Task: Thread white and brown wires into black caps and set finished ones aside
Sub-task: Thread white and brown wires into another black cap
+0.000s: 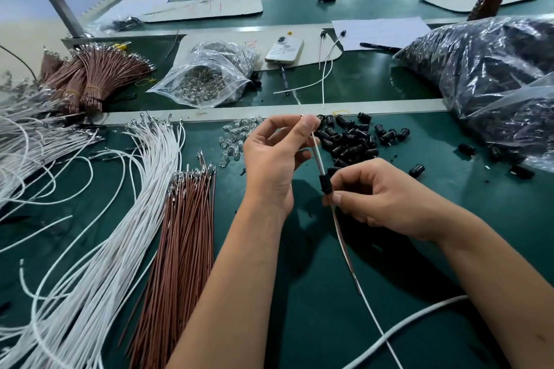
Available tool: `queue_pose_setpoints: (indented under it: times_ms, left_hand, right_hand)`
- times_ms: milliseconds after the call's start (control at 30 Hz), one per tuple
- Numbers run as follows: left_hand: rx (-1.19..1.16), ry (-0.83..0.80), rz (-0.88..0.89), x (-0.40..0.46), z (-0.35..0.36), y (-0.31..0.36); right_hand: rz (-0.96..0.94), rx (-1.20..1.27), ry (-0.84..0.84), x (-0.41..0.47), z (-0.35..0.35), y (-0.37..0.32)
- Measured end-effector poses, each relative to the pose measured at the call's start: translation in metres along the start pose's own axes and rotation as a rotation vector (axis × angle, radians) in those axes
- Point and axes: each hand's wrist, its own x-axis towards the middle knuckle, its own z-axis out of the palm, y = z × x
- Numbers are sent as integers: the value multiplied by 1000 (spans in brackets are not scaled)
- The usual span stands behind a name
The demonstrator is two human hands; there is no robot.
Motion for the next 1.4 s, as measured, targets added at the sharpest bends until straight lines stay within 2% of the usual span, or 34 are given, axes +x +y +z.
queue_pose_setpoints:
  times_ms: [300,400,533,667,833,900,1033,1200,1300,1400]
  left_hand:
    - [16,-1,36,2,-2,-1]
    - [22,-18,33,1,-1,-1]
    - [49,-49,32,1,0,-4]
    - [104,-84,13,-3,6,-11]
    - [139,-98,-31,-3,7,-14]
    - [157,-133,-47,-4,7,-14]
    - [172,-271,-128,-5,7,-12]
    - [357,-481,-192,-7,4,-13]
    - [412,-528,-196,-11,8,-18]
    - [323,-489,-202,-11,9,-18]
  right_hand:
    - [-3,-14,-20,1,1,2]
    - [23,75,-1,1,0,2]
    - [-39,291,86,3,0,-1]
    - [-49,250,376,8,6,2]
    - [-67,254,375,7,5,2]
    - [-82,291,393,7,5,0]
    - [-96,364,539,10,2,-1]
    - [-133,446,697,10,-7,-1]
    - [-155,484,706,8,-10,-1]
    - [-143,512,646,8,-8,-1]
